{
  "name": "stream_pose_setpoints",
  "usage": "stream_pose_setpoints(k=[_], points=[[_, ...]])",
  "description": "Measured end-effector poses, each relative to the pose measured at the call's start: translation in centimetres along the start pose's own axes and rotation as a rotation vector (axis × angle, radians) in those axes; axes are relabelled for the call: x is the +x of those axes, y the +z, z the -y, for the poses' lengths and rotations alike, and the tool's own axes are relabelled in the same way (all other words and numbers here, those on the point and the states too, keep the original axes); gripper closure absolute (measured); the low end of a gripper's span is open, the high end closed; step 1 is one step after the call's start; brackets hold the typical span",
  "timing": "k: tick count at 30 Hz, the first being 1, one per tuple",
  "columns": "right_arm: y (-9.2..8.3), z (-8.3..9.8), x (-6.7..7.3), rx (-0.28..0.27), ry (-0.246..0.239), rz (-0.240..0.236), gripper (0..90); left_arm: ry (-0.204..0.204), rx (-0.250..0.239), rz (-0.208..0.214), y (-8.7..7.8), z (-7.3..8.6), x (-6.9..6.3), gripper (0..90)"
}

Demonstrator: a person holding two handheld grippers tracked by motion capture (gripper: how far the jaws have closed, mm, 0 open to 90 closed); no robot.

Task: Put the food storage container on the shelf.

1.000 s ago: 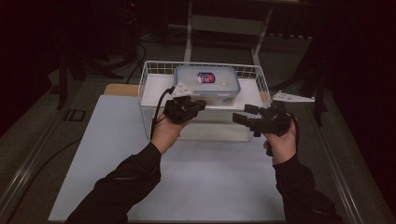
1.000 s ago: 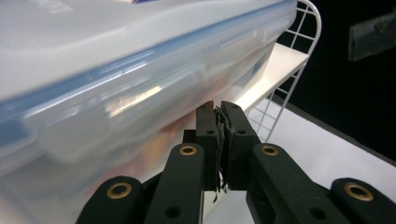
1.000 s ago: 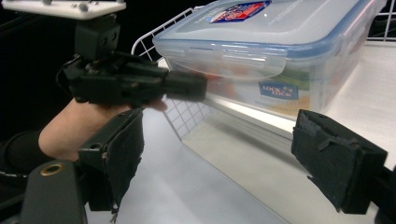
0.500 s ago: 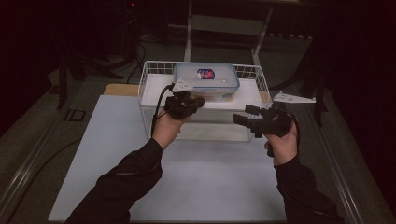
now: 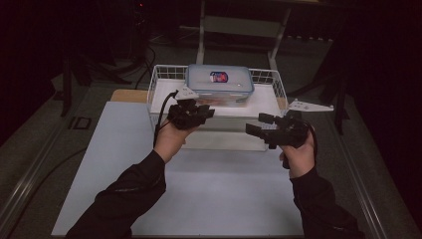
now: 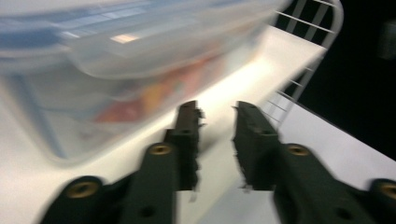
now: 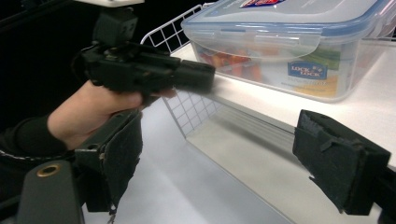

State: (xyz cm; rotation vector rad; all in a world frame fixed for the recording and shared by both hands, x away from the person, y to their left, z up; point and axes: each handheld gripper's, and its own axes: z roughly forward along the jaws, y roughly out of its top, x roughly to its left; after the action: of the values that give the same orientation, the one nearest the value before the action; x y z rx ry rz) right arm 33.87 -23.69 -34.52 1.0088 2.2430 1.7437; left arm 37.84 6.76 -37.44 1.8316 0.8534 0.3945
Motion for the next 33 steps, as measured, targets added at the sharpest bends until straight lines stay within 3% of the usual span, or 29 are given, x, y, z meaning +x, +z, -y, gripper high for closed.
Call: stream_pose_setpoints(k=[1, 4, 5, 6, 7, 8, 15, 21, 26, 28, 33], points=[[0.0, 0.1, 0.0, 0.002, 0.001, 0.002, 15.1, 0.011, 0.0, 0.033, -0.4, 0.4, -0.6, 62.8], [0.0, 0.3, 0.1, 0.008, -0.002, -0.001, 14.9, 0.01, -0.006, 0.056, -0.8, 0.9, -1.1, 46.0], [0.1, 0.6, 0.1, 0.011, -0.008, 0.004, 14.7, -0.009, -0.01, 0.107, -1.2, 1.4, -1.4, 41.1], [0.1, 0.6, 0.1, 0.011, -0.008, 0.004, 14.7, -0.009, -0.01, 0.107, -1.2, 1.4, -1.4, 37.1], [0.1, 0.9, 0.2, 0.013, -0.008, 0.0, 14.3, -0.022, -0.012, 0.183, -1.7, 2.1, -1.8, 32.8], [0.1, 0.9, 0.2, 0.013, -0.008, 0.0, 14.3, -0.022, -0.012, 0.183, -1.7, 2.1, -1.8, 19.9], [0.3, 2.3, 0.6, 0.02, -0.042, 0.019, 13.6, -0.007, -0.048, 0.226, -3.0, 3.3, -2.7, 11.5], [0.5, 4.2, 0.5, 0.009, -0.054, 0.004, 13.4, 0.054, -0.06, 0.242, -4.4, 4.1, -3.7, 6.4], [0.8, 6.1, 0.0, 0.033, -0.049, 0.006, 13.5, 0.118, -0.024, 0.256, -4.9, 5.5, -4.7, 6.4], [0.8, 6.5, -0.1, 0.037, -0.055, 0.014, 13.6, 0.12, -0.022, 0.253, -4.9, 5.8, -4.8, 6.4], [0.6, 8.6, -0.4, 0.049, -0.075, 0.032, 14.0, 0.094, 0.004, 0.265, -4.9, 8.3, -4.5, 6.4]])
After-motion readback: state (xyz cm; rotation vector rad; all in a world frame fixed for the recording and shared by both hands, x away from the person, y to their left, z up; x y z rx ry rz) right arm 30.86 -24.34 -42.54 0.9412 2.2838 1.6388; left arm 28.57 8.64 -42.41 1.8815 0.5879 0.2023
